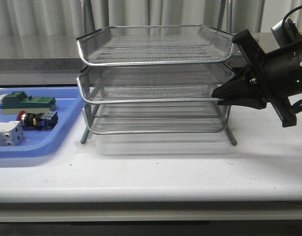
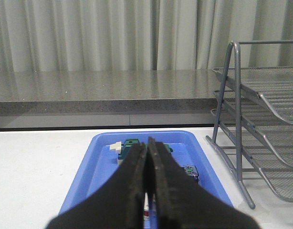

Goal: Place button on rack with both arms
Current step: 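Reach the right gripper to the middle mesh tray's front rim and grip it, then pull the middle mesh tray out toward the robot with the right gripper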

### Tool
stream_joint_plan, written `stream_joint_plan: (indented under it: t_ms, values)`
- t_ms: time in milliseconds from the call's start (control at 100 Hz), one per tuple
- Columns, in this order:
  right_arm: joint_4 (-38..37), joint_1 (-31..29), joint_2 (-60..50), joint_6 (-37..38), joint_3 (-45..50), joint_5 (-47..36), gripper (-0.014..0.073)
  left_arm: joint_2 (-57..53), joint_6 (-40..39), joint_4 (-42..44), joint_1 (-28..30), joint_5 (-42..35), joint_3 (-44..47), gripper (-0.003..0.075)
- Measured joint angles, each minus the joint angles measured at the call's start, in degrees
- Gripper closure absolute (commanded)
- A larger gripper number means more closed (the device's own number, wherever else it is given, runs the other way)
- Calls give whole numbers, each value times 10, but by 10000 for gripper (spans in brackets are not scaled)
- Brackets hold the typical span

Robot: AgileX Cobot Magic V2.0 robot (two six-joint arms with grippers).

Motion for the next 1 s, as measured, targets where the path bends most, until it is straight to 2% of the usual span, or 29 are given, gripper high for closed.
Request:
stream_joint_plan:
  t_ms: [500, 730, 1000]
  values:
    - [-1, -1, 0, 1, 5, 11, 590, 0, 0, 0, 0, 0, 0, 741]
    - [11, -5, -1, -2, 50, 46, 590, 0, 0, 0, 0, 0, 0, 741]
    - [28, -9, -19, -40, 112, 76, 590, 0, 0, 0, 0, 0, 0, 741]
